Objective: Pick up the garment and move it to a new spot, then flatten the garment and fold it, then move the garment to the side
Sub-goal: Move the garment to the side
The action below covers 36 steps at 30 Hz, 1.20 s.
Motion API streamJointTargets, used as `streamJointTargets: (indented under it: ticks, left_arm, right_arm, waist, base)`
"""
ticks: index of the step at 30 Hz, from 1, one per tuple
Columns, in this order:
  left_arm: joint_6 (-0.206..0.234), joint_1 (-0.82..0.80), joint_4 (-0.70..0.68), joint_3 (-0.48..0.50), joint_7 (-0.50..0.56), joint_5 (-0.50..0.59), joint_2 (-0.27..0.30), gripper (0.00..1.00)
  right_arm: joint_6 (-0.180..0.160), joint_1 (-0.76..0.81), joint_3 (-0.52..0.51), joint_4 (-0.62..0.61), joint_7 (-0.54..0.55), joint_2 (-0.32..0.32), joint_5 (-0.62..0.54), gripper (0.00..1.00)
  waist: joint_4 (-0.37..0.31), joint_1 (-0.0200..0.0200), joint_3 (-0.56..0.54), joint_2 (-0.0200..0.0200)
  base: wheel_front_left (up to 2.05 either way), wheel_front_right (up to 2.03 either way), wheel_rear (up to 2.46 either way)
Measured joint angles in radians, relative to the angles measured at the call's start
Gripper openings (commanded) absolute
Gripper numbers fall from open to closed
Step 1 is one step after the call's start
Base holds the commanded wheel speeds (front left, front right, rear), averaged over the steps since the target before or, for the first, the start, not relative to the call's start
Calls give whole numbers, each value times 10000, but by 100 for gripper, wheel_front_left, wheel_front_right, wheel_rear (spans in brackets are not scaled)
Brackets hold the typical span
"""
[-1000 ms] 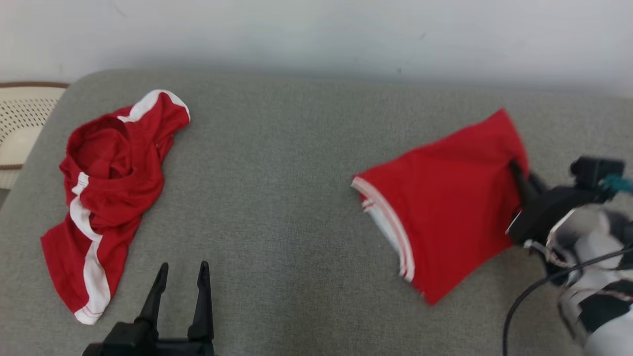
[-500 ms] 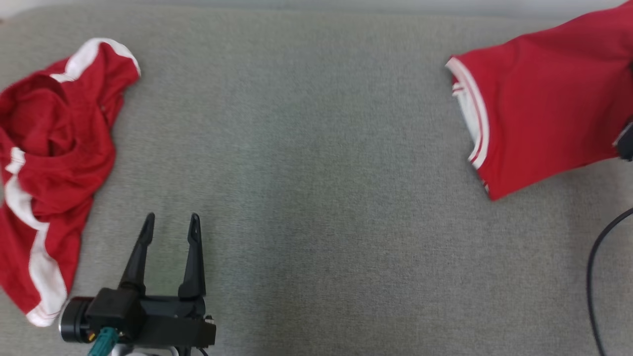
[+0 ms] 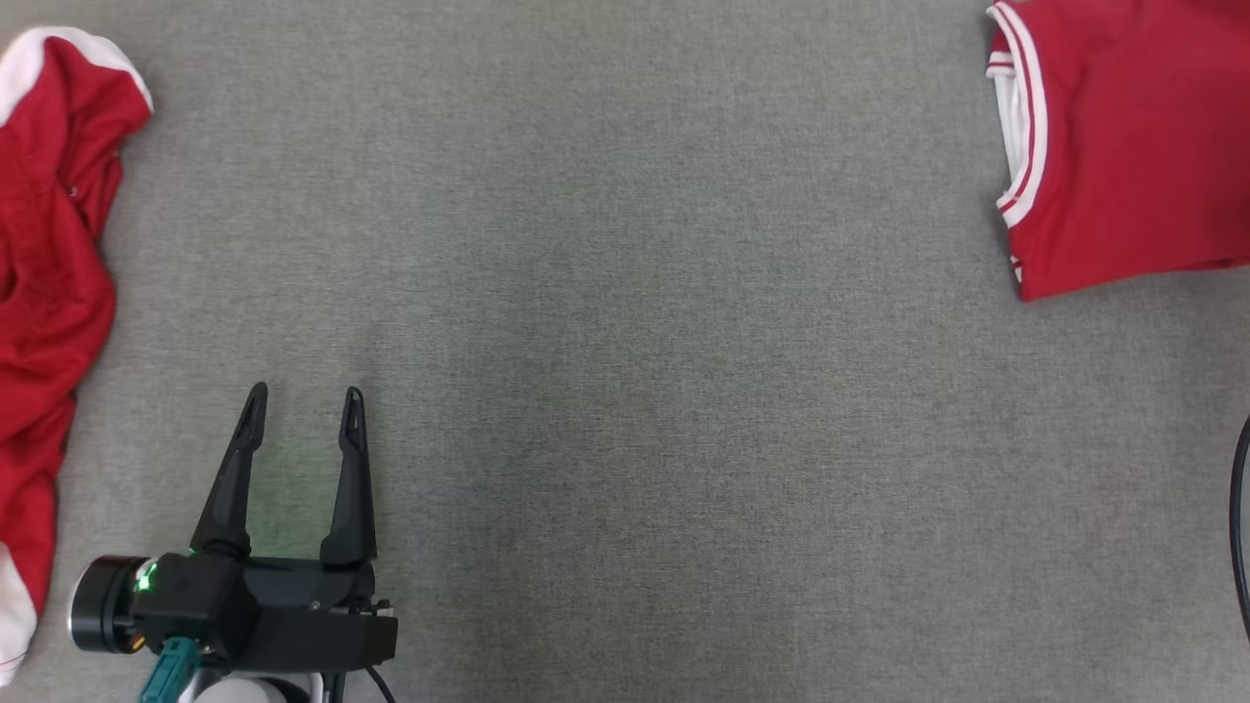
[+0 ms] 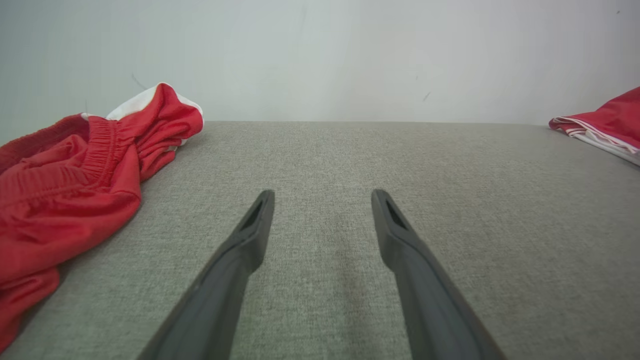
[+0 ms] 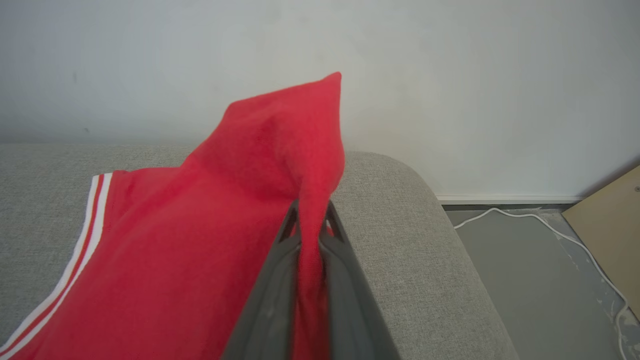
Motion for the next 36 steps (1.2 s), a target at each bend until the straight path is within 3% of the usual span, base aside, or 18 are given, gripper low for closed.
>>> streamJointTargets:
  ticks: [20, 21, 22, 23, 30, 36]
  left_arm:
    - [213, 245, -558, 21, 234, 73, 291, 100]
    - [222, 249, -566, 4, 234, 73, 291, 100]
    - [244, 247, -587, 2, 236, 73, 295, 100]
    - [261, 245, -591, 0, 242, 73, 297, 100]
    - [353, 267, -600, 10, 263, 12, 332, 100]
    - [349, 294, -182, -98, 211, -161, 226, 100]
  right_arm:
    - [0, -1026, 1384, 1432, -677, 253, -12, 0]
    - [0, -1069, 1406, 1551, -725, 270, -13, 41]
    - [0, -1137, 1457, 1643, -803, 257, -94, 89]
    - [0, -1229, 1503, 1720, -867, 236, -176, 100]
    - [0, -1593, 1718, 2201, -1402, 353, -372, 100]
    - [0, -1537, 1584, 1843, -2125, 715, 115, 100]
  waist:
    - [-299, -2, 165, -1]
    - [-288, -2, 163, -1]
    - [-276, -2, 165, -1]
    - [-262, -2, 167, -1]
    - [-279, -2, 85, -1]
    - [-318, -2, -218, -1]
  base:
    - [0, 0, 0]
    - [0, 0, 0]
    - [0, 0, 0]
    - [0, 0, 0]
    - [0, 0, 0]
    - [0, 0, 0]
